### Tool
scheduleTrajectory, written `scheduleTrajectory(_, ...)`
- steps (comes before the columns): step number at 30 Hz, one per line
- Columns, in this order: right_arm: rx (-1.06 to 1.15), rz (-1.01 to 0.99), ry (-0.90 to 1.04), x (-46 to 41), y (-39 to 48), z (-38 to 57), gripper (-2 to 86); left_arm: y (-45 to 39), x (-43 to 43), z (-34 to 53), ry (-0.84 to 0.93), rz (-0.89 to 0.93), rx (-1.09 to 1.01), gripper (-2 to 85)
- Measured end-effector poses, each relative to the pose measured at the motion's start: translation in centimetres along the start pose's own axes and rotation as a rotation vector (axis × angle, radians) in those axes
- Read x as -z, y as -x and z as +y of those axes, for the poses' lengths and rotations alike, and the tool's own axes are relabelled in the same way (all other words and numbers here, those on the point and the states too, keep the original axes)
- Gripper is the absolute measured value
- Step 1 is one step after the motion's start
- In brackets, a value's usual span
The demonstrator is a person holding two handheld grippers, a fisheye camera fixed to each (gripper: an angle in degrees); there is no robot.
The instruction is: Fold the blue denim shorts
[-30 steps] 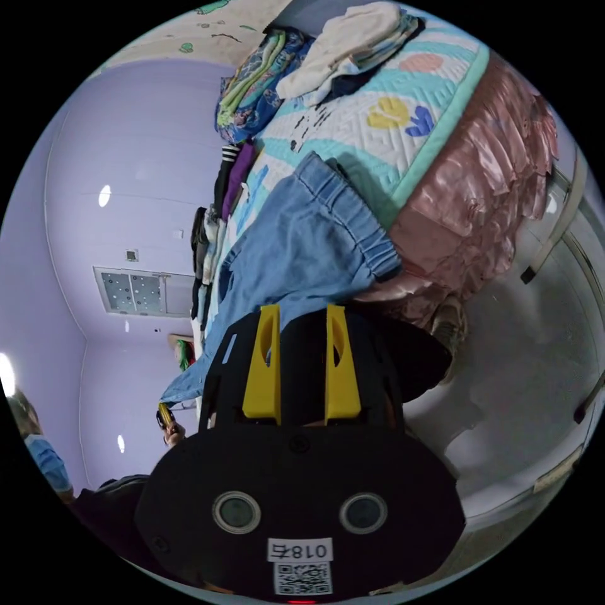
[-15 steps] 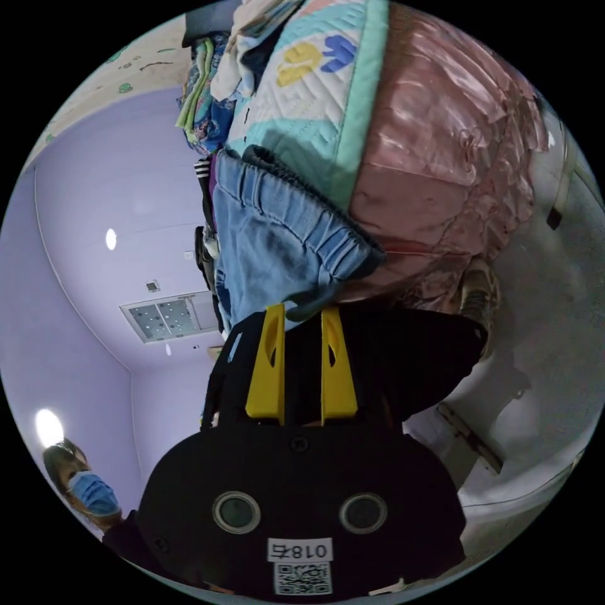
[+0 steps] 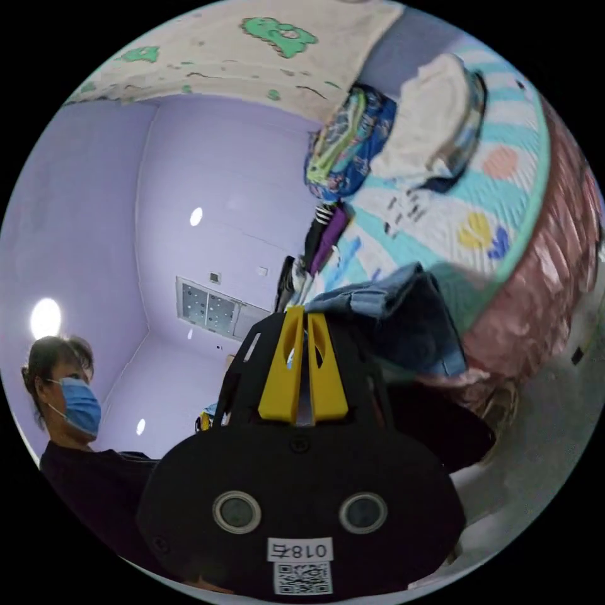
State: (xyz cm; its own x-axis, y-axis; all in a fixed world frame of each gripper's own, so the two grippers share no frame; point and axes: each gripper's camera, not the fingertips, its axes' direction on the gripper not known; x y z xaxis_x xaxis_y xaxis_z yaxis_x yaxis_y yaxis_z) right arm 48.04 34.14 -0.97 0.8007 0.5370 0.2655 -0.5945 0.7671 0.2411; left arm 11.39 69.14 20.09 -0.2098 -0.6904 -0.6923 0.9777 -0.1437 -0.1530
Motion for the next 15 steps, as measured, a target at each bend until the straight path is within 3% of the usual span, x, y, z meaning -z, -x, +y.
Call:
scheduleTrajectory(6,0.112,0.111,-0.023,-8.7,4.9,-10.0,0.2,2.2,-13.5,-6.0,0.049,-0.061,-0.078,-0.7)
scheduleTrajectory(10,0.070,0.191,0.016,-17.2,5.2,-16.7,2.3,7.0,-26.4,-10.0,0.135,-0.074,0.061,0.9)
scheduleTrajectory(12,-0.023,0.233,0.082,-21.1,3.8,-18.2,9.0,9.4,-29.2,-9.8,0.171,-0.092,0.136,8.0)
scheduleTrajectory(15,0.013,0.320,0.155,-22.8,3.0,-16.2,10.7,12.7,-31.3,-7.5,0.334,-0.033,0.232,12.6)
